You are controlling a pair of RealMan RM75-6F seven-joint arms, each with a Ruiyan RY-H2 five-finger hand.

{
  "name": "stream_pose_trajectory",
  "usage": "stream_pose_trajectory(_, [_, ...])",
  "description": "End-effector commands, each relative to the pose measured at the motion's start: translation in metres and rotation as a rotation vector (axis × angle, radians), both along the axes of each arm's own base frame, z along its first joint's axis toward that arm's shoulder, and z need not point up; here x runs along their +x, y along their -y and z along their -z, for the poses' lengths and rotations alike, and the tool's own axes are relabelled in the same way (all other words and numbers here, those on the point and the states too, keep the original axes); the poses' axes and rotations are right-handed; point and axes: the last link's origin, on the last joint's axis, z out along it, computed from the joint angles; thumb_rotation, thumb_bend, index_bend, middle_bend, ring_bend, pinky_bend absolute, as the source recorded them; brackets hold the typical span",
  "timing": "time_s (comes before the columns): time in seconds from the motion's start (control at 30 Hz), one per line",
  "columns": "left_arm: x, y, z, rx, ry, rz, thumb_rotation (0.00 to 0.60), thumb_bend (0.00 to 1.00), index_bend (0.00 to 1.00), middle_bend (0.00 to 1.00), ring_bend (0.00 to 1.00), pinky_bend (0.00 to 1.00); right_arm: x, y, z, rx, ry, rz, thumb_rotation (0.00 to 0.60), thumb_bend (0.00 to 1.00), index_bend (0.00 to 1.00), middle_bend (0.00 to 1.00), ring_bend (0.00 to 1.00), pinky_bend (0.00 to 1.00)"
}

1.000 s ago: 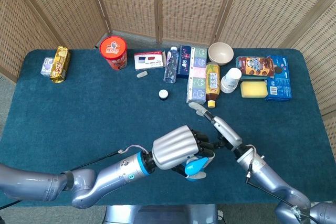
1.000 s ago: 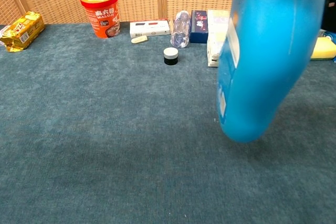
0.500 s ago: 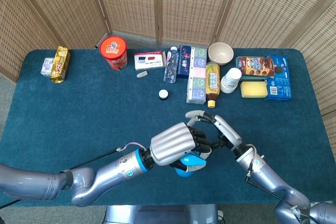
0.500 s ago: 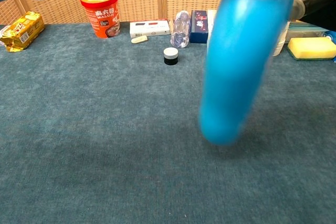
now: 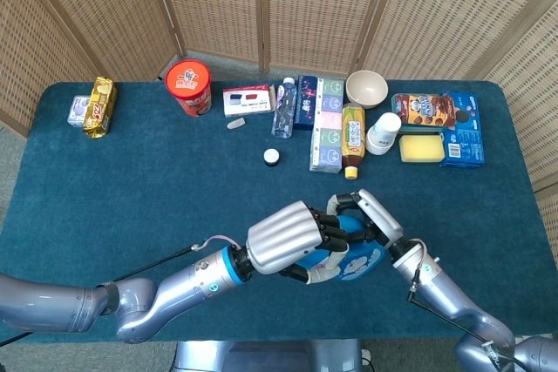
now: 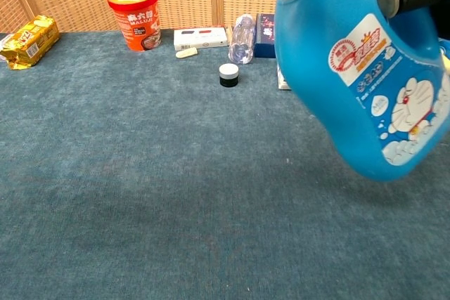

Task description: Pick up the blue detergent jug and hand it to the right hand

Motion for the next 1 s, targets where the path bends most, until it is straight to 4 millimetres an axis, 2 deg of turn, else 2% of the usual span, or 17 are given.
stream_pose_trajectory(0.03, [-0.001,0.0,-0.002,0.008,0.002,-0.001,0.6,0.35,0.61,0.56,0.47,0.67,0.0,0.0,-0.001,-0.003,-0.001,0.003,0.6,0.41,0.73,0.79,0.56,0.63])
stream_pose_trajectory(0.1, [-0.002,0.0,-0.004,0.009,0.01,-0.006,0.6,0.35,0.57,0.51,0.43,0.67,-0.001,-0.001,-0.001,-0.003,-0.003,0.005,0.6,0.41,0.73,0.79,0.56,0.63])
stream_pose_trajectory(0.2, [-0.005,0.002,-0.011,-0.008,0.013,-0.009,0.6,0.33,0.46,0.4,0.34,0.65,-0.002,-0.002,0.0,-0.001,-0.015,0.008,0.6,0.41,0.73,0.79,0.56,0.63])
stream_pose_trajectory(0.27, [-0.008,0.003,-0.014,-0.019,-0.002,-0.004,0.6,0.31,0.35,0.3,0.25,0.6,-0.002,-0.002,0.001,-0.001,-0.02,0.008,0.6,0.41,0.73,0.79,0.56,0.63])
stream_pose_trajectory(0.37, [-0.008,0.007,-0.019,-0.045,-0.012,0.005,0.6,0.25,0.17,0.13,0.12,0.47,-0.002,-0.003,0.001,0.0,-0.026,0.008,0.6,0.41,0.73,0.79,0.56,0.63])
stream_pose_trajectory(0.47, [-0.007,0.01,-0.027,-0.057,0.004,0.014,0.6,0.17,0.07,0.02,0.05,0.36,-0.003,-0.004,0.001,-0.005,-0.035,0.011,0.6,0.41,0.73,0.79,0.56,0.63])
stream_pose_trajectory(0.57, [-0.008,0.012,-0.038,-0.042,0.022,0.016,0.6,0.15,0.05,0.0,0.03,0.3,-0.006,-0.004,0.0,-0.009,-0.045,0.02,0.6,0.41,0.73,0.79,0.56,0.63])
stream_pose_trajectory(0.77, [-0.026,0.008,-0.073,0.01,0.047,-0.028,0.6,0.15,0.05,0.0,0.03,0.28,-0.019,0.001,-0.003,-0.025,-0.088,0.056,0.6,0.41,0.73,0.79,0.56,0.63])
stream_pose_trajectory(0.87, [-0.046,0.003,-0.091,0.066,0.018,-0.063,0.6,0.15,0.05,0.0,0.02,0.28,-0.026,0.003,-0.008,-0.044,-0.12,0.072,0.6,0.41,0.73,0.79,0.56,0.63])
stream_pose_trajectory(1.0, [-0.095,-0.005,-0.122,0.201,-0.064,-0.145,0.6,0.15,0.05,0.0,0.0,0.26,-0.036,0.005,-0.019,-0.079,-0.14,0.101,0.6,0.41,0.73,0.79,0.56,0.63])
